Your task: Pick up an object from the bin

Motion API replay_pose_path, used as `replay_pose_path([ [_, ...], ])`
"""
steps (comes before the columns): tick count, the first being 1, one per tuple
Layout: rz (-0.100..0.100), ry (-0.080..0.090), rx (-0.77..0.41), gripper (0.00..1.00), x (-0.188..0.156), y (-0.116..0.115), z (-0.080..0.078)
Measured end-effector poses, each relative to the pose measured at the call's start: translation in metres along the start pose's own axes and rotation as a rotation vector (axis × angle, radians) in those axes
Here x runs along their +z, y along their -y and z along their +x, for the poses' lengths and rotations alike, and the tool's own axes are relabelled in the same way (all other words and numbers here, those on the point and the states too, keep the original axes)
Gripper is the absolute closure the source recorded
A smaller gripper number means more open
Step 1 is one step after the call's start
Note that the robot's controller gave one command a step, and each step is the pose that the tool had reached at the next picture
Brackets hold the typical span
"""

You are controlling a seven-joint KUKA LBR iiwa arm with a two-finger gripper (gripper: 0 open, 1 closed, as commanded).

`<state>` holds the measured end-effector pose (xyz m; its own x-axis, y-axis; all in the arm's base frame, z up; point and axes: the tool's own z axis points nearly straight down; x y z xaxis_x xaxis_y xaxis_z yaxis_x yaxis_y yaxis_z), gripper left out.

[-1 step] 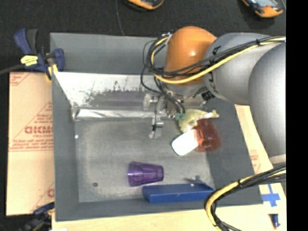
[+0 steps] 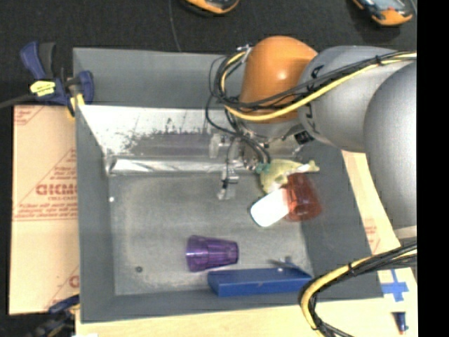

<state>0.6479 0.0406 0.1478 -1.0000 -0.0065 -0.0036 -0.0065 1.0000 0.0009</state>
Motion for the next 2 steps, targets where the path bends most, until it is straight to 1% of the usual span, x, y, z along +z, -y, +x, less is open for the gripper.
replay_pose_path([
  [1,0.000,0.001,-0.038,0.00,0.014,-0.037,0.077],
  [2,-0.003,0.015,0.162,0.00,0.052,-0.009,0.119],
])
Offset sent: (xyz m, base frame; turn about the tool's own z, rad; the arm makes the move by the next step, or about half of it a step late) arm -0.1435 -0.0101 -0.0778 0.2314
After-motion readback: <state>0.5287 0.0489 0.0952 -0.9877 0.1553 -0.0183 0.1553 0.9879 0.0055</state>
